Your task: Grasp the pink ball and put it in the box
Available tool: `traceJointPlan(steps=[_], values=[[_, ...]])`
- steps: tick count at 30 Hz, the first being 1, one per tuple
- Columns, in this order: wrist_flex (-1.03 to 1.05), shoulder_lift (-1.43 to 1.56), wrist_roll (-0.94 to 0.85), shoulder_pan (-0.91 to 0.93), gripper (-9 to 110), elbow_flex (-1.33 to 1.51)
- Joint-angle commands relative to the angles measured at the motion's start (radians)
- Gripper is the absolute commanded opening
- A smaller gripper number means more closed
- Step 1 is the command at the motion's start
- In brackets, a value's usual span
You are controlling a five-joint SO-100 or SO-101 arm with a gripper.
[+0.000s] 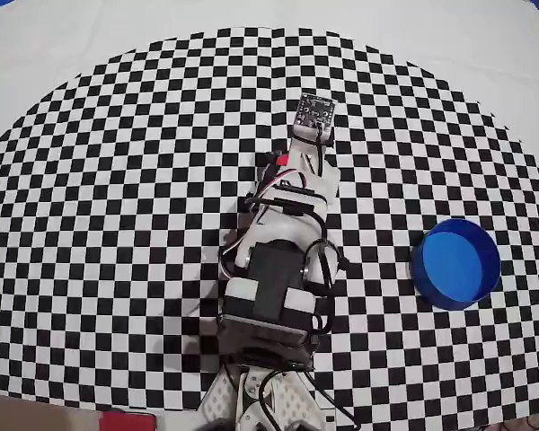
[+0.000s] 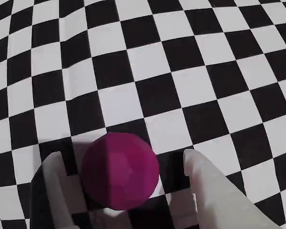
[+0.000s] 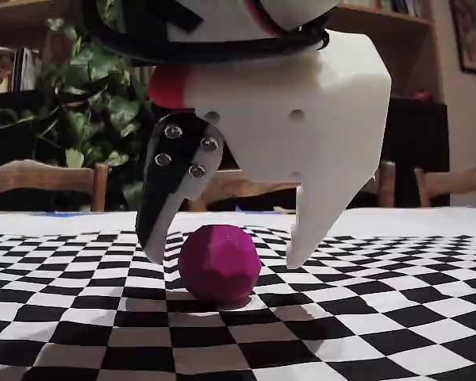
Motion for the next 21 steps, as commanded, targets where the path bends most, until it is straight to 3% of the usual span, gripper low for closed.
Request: traceJointPlan(steps=[1, 4, 9, 21], values=[[-0.014, -0.002, -0.005, -0.008, 25, -0.037], [-0.014, -0.003, -0.006, -0.008, 21, -0.037], [-0.014, -0.003, -0.006, -0.008, 2, -0.037], [-0.014, 0.021, -0.006, -0.002, 0, -0.038]])
